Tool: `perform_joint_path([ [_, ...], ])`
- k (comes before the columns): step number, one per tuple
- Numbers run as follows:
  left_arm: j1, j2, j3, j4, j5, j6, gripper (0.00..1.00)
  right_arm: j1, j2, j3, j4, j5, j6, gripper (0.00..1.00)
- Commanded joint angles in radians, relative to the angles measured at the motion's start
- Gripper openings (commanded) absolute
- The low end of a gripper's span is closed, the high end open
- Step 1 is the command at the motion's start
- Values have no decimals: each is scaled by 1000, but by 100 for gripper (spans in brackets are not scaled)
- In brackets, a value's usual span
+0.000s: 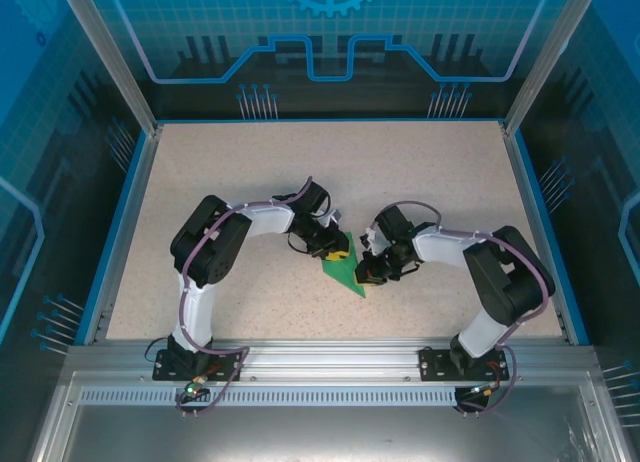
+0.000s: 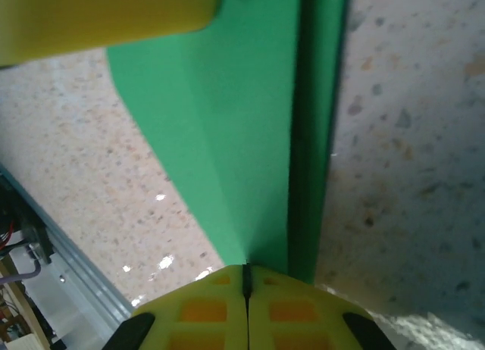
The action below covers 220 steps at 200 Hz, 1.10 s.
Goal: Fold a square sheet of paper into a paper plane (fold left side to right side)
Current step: Fourth fold the wing at the center of the table.
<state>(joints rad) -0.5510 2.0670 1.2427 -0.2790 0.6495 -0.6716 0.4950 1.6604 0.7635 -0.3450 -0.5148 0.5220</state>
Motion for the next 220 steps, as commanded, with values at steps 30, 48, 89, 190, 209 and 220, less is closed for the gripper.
perform_joint_path([
  [30,10,-64,-27,-10,-51,34,26,-12,58,-15,-73,124,16,1],
  [48,8,-115,-36,7,-40,53,27,-12,64,-19,-96,153,13,0],
  [89,-22,-203,-134,89,31,70,21,-13,63,-18,-112,181,6,0],
  [190,-93,-128,-180,205,59,33,16,-7,64,-8,-102,158,0,0],
  [209,-94,-112,-177,198,49,40,15,-7,64,-6,-105,159,2,0],
  [220,-94,-105,-175,196,45,41,15,-6,65,-6,-106,158,1,0],
])
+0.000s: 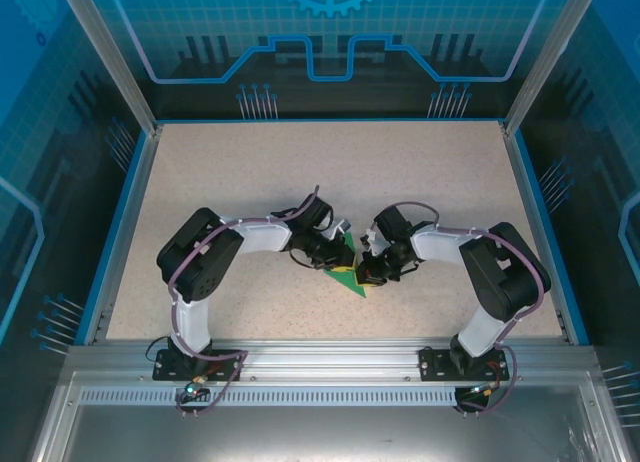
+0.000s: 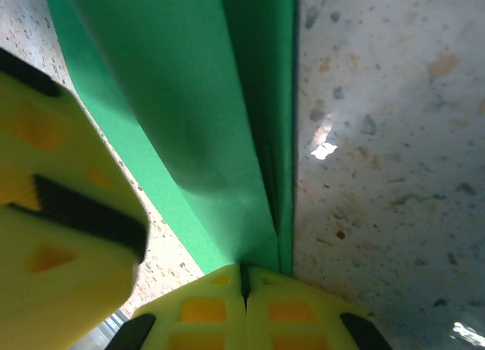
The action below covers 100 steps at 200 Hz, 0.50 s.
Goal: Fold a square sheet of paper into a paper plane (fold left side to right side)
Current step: Fourth fold the wing at the center of the table.
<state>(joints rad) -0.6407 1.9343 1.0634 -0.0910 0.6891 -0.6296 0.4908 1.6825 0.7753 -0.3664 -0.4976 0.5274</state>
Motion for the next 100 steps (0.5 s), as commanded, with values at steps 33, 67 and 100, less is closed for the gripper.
perform_joint_path([
  [33,-4,59,7,-4,-38,-4,15,2,42,-8,-112,161,-12,0],
  [67,-2,89,45,-83,-103,14,13,5,40,1,-152,191,-17,0],
  [100,11,96,66,-145,-172,37,11,8,43,2,-175,206,-19,0],
])
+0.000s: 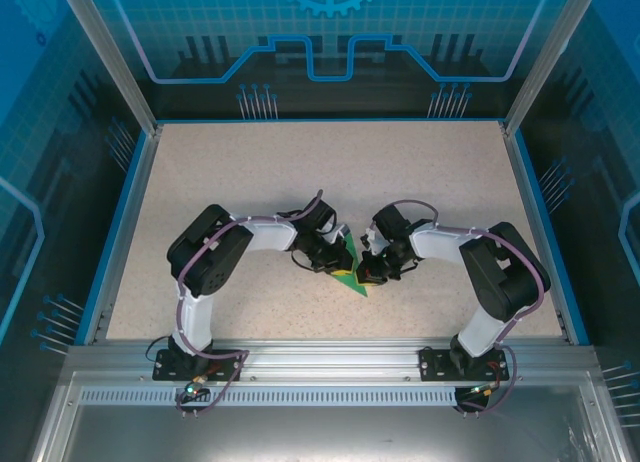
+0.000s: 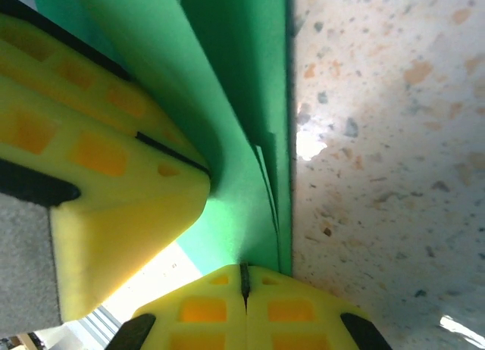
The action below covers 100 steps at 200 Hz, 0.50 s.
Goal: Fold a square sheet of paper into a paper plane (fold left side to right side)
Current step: Fourth fold the wing at the center of the table.
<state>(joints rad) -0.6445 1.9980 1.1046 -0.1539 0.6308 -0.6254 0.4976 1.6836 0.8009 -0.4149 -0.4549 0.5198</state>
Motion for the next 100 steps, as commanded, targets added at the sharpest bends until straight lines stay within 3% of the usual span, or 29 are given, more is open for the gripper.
perform_joint_path([
  [1,17,33,24,-83,-114,34,11,1,43,-24,-127,163,-12,0],
  [100,190,61,105,-174,-172,180,11,10,55,-37,-138,149,-13,0],
])
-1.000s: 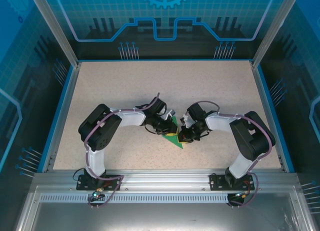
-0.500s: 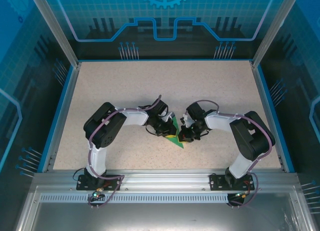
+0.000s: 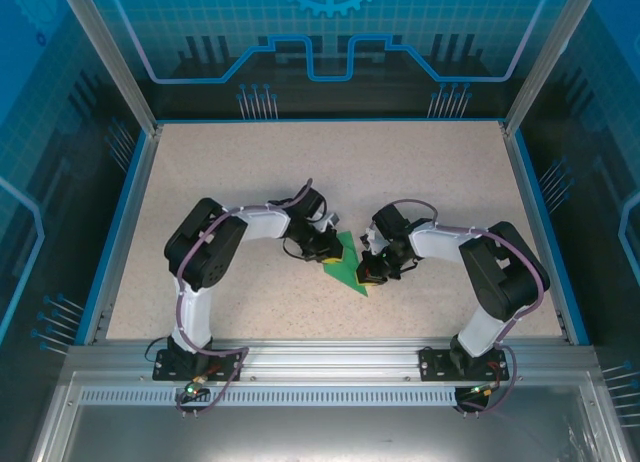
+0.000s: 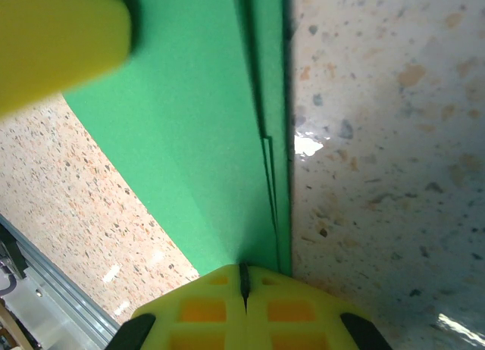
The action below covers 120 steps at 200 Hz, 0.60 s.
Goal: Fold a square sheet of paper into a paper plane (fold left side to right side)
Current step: Fourth fold the wing at the center of the table.
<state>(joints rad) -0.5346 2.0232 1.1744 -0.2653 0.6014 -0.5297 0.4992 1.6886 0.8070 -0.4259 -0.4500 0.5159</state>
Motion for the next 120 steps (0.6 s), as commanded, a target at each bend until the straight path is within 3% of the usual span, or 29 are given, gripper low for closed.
perform_joint_path([
  [1,82,36,36,-65,-143,85,11,9,51,-44,-128,144,-9,0],
  [120,259,78,180,-167,-145,179,13,28,35,-46,-95,82,-7,0],
])
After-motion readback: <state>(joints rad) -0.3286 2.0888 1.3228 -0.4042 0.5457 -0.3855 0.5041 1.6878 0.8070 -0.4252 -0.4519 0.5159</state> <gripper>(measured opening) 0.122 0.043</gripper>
